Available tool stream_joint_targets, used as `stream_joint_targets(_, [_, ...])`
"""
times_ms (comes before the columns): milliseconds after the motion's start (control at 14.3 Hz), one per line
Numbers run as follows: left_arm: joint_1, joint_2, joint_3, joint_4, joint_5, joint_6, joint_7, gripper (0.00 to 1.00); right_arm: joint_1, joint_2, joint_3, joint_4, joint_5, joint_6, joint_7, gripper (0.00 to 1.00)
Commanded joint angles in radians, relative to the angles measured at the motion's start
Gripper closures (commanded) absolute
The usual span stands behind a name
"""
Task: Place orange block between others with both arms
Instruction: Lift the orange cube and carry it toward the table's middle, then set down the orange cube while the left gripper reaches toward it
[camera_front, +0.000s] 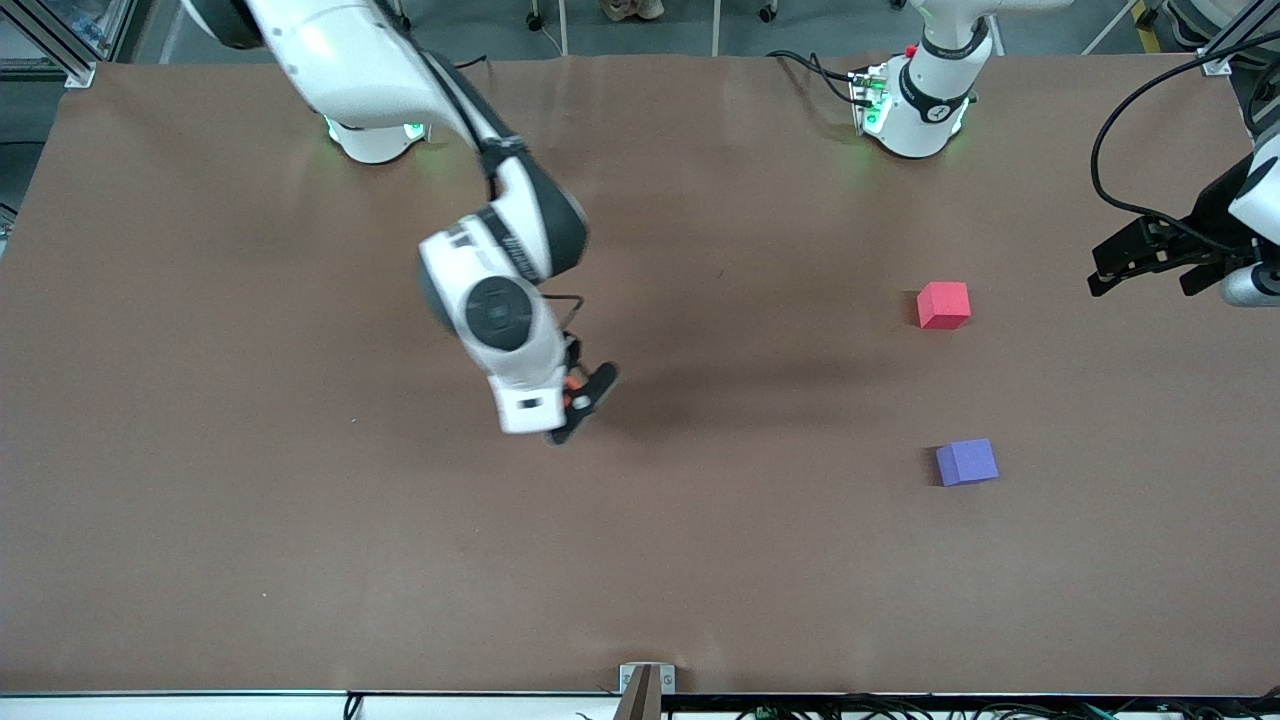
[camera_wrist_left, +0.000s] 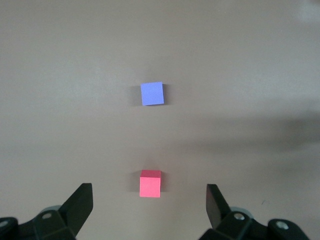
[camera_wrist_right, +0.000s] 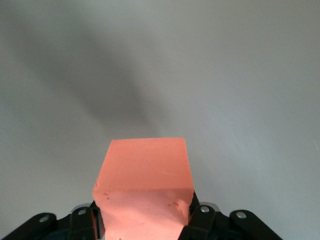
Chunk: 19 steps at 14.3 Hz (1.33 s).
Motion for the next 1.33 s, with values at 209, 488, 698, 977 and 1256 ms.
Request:
stream_joint_targets(209, [0.001,0.002,-0.003,0.012,0.015,-0.009,0.008,0.0,0.167,0.179,-0.015,0.198,-0.179,-0.007,-0.156,0.67])
stream_joint_targets(488, [0.003,0.002,-0.003,0.009,0.016,-0.009,0.008,0.0,0.22,0.243,-0.015,0.2,-0.213,0.136,-0.187,0.64])
stream_joint_targets(698, [0.004,0.002,-0.003,0.003,0.016,-0.01,0.011,0.0,0.223,0.268,-0.014,0.198,-0.213,0.141,-0.191,0.59])
stream_joint_targets(977, [0.004,0.009,-0.003,-0.003,0.016,-0.016,0.008,0.0,0.217,0.245,-0.006,0.198,-0.201,0.09,-0.192,0.0])
stream_joint_targets(1256, [-0.012,0.041,-0.006,-0.035,-0.001,-0.016,0.005,0.0,0.182,0.109,-0.018,0.203,-0.178,-0.138,-0.179,0.0])
